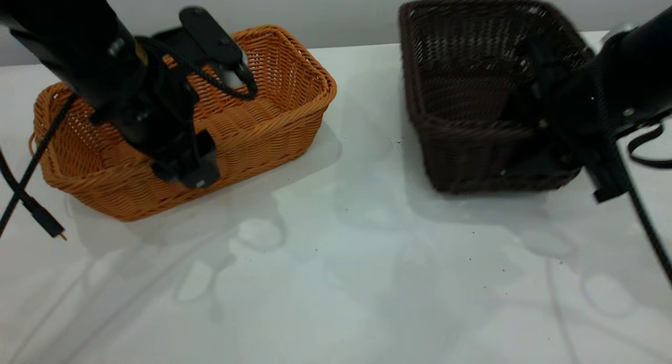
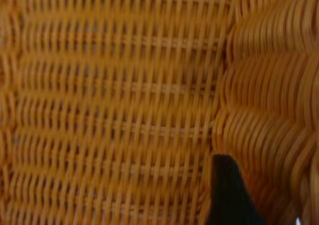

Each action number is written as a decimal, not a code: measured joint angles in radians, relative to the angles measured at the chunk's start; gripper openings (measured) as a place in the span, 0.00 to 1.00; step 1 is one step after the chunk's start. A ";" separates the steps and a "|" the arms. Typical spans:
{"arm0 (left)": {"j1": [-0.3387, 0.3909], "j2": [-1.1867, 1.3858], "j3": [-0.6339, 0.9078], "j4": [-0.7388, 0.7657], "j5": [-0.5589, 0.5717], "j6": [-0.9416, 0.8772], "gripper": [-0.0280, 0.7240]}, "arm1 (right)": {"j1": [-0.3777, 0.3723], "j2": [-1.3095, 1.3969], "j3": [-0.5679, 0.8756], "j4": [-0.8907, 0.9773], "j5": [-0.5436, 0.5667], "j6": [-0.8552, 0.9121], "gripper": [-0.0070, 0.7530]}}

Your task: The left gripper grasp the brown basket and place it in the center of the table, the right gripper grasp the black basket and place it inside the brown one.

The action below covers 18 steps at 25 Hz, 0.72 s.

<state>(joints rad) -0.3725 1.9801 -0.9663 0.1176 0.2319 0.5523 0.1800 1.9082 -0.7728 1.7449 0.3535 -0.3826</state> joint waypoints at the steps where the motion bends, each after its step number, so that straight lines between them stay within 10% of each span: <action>1: 0.000 0.008 0.000 0.000 -0.001 0.000 0.46 | -0.011 -0.007 0.000 0.000 0.001 -0.012 0.41; 6: 0.000 0.021 0.001 0.008 -0.003 0.014 0.18 | -0.064 -0.018 -0.001 -0.001 0.025 -0.027 0.41; 18: -0.076 -0.003 0.002 -0.016 0.137 0.107 0.17 | -0.181 -0.078 -0.003 -0.082 0.172 -0.086 0.41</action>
<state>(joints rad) -0.4482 1.9771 -0.9646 0.1013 0.3694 0.6590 -0.0014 1.8298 -0.7754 1.6632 0.5255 -0.4689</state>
